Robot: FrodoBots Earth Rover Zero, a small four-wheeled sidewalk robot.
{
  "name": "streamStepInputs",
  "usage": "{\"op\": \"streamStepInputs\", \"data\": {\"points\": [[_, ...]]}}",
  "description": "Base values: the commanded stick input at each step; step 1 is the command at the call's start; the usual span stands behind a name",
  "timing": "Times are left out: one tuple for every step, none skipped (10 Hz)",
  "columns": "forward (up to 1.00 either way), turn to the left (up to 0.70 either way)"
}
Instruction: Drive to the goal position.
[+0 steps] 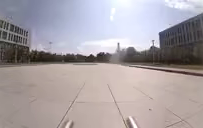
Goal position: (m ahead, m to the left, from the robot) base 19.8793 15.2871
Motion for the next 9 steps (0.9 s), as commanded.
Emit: {"op": "streamStepInputs", "data": {"points": [[0.70,0.00],[0.70,0.00],[0.70,0.00],[0.70,0.00],[0.70,0.00],[0.70,0.00],[0.70,0.00],[0.70,0.00],[0.70,0.00]]}}
